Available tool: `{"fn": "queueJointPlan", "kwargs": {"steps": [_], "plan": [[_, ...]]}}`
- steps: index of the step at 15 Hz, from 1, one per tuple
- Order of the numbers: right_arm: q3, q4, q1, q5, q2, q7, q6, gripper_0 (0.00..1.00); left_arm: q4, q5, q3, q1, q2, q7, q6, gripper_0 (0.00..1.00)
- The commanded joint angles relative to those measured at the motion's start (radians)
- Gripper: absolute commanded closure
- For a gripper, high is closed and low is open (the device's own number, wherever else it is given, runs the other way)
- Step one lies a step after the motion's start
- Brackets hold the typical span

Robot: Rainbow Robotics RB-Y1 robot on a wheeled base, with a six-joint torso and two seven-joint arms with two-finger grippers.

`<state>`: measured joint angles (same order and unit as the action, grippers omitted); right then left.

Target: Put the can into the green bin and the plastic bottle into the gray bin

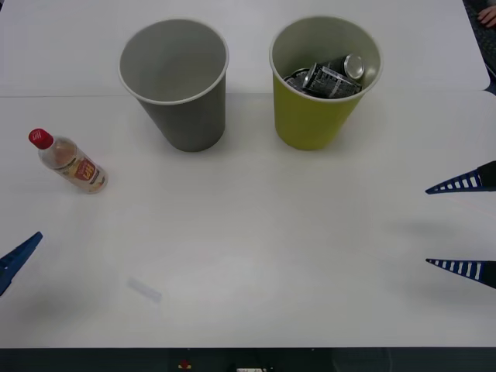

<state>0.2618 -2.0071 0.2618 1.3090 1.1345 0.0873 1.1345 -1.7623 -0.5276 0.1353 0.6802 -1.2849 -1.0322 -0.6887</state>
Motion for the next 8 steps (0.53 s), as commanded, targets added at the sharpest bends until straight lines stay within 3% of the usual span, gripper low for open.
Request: {"fn": "queueJointPlan", "kwargs": {"steps": [1, 4, 8], "plan": [[0.0, 0.0, 0.0, 0.0, 0.0, 0.0, 0.0, 0.0, 0.001, -0.195, 0.093, -0.056, -0.001, -0.126, -0.003, 0.0], [0.0, 0.0, 0.0, 0.0, 0.0, 0.0, 0.0, 0.0, 0.037, -0.365, 0.208, -0.154, -0.001, -0.258, -0.018, 0.0], [0.0, 0.0, 0.0, 0.0, 0.0, 0.0, 0.0, 0.0, 0.127, -0.488, 0.399, -0.312, -0.001, -0.328, -0.094, 0.0]]}}
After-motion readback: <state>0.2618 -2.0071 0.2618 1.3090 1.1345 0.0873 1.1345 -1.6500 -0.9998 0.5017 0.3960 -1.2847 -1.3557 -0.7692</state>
